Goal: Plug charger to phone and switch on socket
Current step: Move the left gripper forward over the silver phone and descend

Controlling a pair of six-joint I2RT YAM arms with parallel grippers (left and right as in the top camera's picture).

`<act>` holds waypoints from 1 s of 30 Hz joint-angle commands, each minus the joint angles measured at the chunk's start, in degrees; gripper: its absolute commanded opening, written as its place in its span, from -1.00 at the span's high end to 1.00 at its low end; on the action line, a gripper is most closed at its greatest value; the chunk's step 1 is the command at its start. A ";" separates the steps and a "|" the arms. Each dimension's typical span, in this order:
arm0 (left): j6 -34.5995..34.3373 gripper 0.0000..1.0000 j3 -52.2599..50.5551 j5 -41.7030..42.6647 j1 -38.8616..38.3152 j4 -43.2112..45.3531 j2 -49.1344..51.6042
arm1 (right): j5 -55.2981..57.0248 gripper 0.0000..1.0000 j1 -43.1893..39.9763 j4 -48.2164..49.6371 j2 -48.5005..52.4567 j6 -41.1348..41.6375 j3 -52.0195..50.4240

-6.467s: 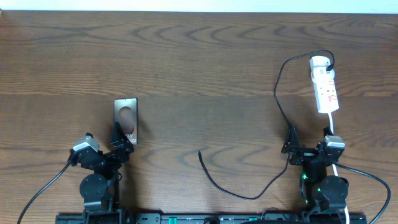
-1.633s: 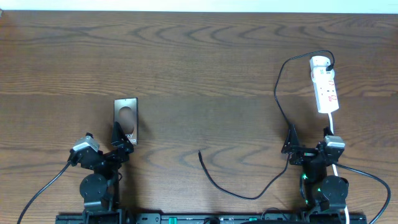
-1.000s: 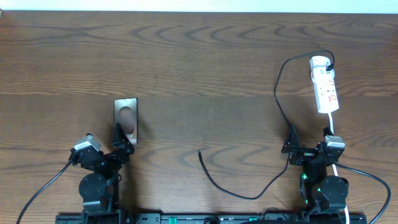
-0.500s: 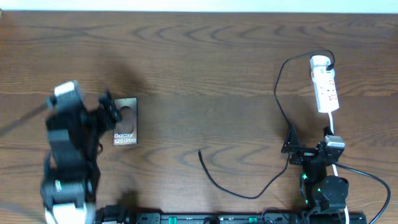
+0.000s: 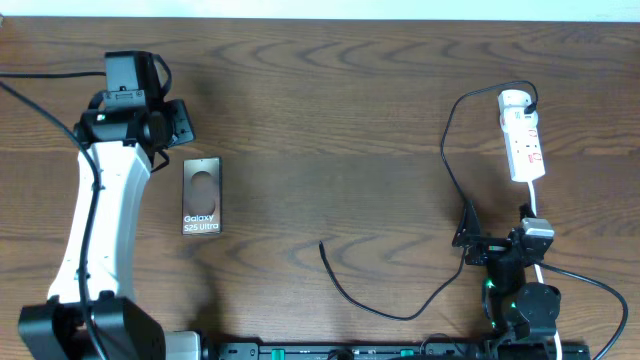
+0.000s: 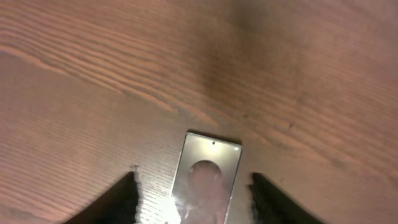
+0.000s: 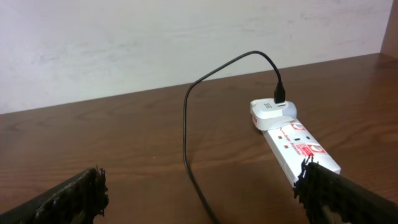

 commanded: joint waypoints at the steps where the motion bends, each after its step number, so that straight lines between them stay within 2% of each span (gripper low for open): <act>1: 0.50 -0.85 1.36 -0.26 0.28 -0.31 0.02 | 0.07 -0.99 0.17 -0.24 -0.28 -0.44 -0.07; 2: 0.50 -0.91 1.36 -0.24 0.28 -0.31 0.02 | 0.07 -0.99 0.17 -0.24 -0.28 -0.46 -0.07; 11: 0.52 -0.92 -0.24 -0.24 0.28 -1.16 0.55 | 0.07 -0.99 0.17 -0.24 -0.28 -0.46 -0.07; 16: 4.63 -0.93 -0.33 -0.22 0.28 -5.66 4.57 | 0.07 -0.99 0.17 -0.24 -0.28 -0.44 -0.07; 19: 4.87 -0.95 -0.33 -0.15 0.28 -6.12 7.10 | 0.07 -0.99 0.17 -0.24 -0.28 -0.46 -0.07; 21: 8.26 -0.96 -0.20 3.30 0.28 -6.10 9.75 | 0.07 -0.99 0.17 -0.24 -0.28 -0.44 -0.07; 30: 8.46 -0.96 0.09 4.11 0.28 -7.41 15.17 | 0.07 -0.99 0.17 -0.24 -0.28 -0.46 -0.07</act>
